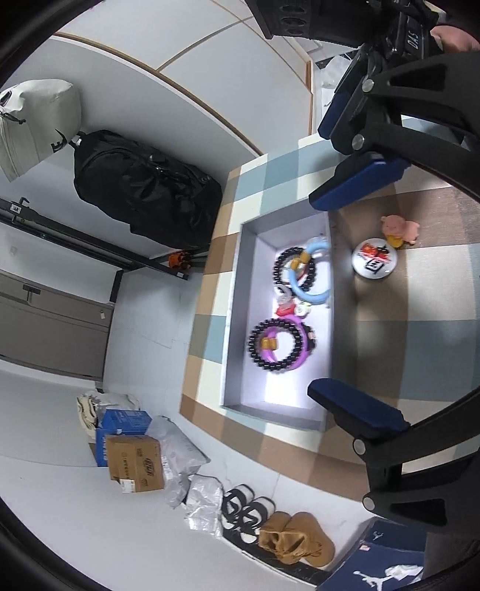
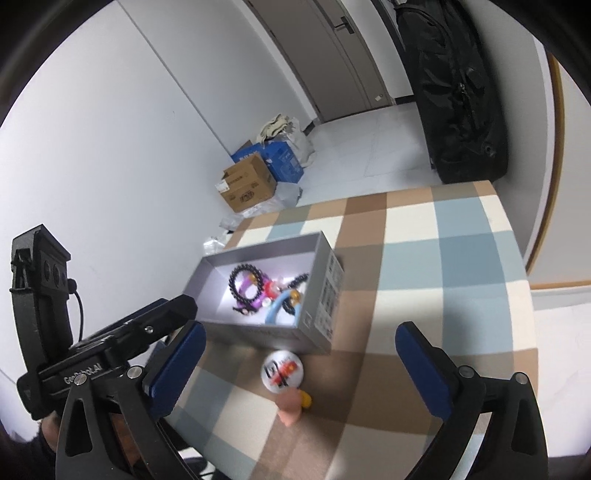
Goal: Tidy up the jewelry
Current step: 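Lift both open grippers out of the grey box, then lower the right gripper onto the pink pig figurine and grasp it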
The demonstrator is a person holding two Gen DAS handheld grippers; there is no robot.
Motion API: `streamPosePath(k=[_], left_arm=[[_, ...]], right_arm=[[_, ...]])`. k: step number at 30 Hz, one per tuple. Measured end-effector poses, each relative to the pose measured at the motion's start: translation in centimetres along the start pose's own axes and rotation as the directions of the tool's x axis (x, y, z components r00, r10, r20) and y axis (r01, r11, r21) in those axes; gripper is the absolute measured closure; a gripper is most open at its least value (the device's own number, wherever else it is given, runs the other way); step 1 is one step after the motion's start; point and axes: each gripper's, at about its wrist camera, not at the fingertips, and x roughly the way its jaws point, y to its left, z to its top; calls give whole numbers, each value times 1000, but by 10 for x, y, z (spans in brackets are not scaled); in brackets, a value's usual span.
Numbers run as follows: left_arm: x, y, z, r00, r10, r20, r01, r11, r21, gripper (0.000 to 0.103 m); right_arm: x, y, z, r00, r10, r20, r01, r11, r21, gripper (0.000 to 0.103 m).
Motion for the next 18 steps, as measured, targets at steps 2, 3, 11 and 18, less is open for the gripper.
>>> streamPosePath(k=[2,3,11,18], left_arm=[[2,3,-5,1000,3,-12,-3,1000,-12,13],[2,4,-7,1000,3,-13,-3,1000,-18,13],[9,9,-16,998,11,-67,-13,1000,-28,13],[9,15,-20,996,37,-77,-39,999,-26,13]], right_arm=[[-1,1,-6,1000,-18,-16,18,1000,-14,0],[-1,1,-8,999,-28,-25,27,999,-23,0],[6,5,-30,989,-115,-94,105,990,-99,0],[10,12,-44,984,-135,-119,115,980,-161,1]])
